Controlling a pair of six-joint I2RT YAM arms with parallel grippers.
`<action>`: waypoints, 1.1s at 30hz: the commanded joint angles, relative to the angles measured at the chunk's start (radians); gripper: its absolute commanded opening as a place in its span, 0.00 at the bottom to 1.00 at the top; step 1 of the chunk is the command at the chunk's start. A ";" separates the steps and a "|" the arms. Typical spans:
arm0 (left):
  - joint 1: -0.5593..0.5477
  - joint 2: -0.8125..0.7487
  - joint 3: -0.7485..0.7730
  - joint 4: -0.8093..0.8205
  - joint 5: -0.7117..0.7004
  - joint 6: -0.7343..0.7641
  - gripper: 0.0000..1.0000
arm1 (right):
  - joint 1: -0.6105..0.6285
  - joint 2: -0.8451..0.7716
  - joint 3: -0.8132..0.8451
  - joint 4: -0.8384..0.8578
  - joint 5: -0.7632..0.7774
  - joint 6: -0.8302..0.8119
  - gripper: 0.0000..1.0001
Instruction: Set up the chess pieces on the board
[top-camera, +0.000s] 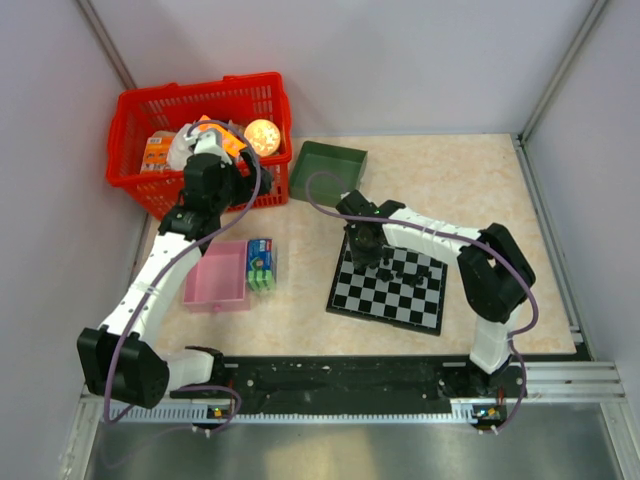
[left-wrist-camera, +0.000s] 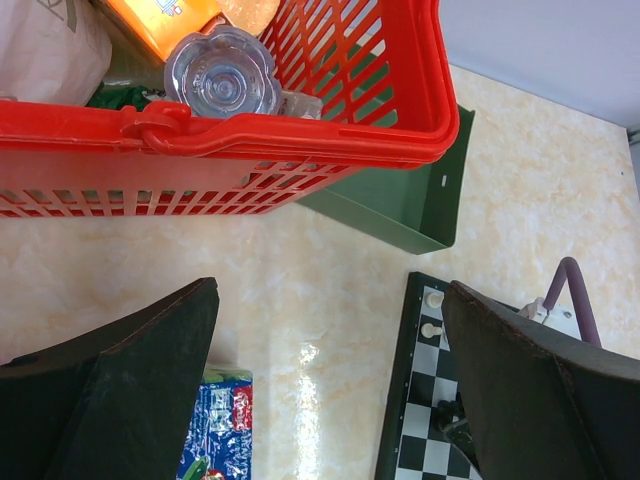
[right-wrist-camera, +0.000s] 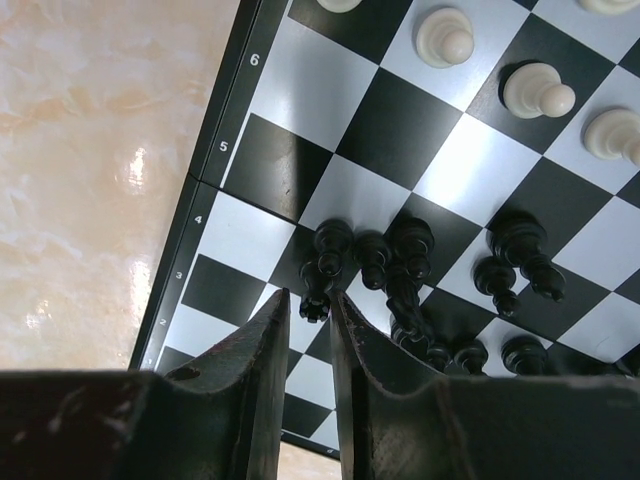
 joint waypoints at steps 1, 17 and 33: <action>0.007 -0.044 0.018 0.024 0.010 0.004 0.99 | 0.012 0.009 0.044 0.022 0.022 0.010 0.23; 0.010 -0.050 0.010 0.028 0.043 -0.010 0.99 | 0.012 0.003 0.035 0.027 0.042 0.001 0.12; 0.010 -0.050 0.005 0.034 0.061 -0.024 0.99 | 0.078 -0.074 -0.011 0.007 -0.066 -0.013 0.04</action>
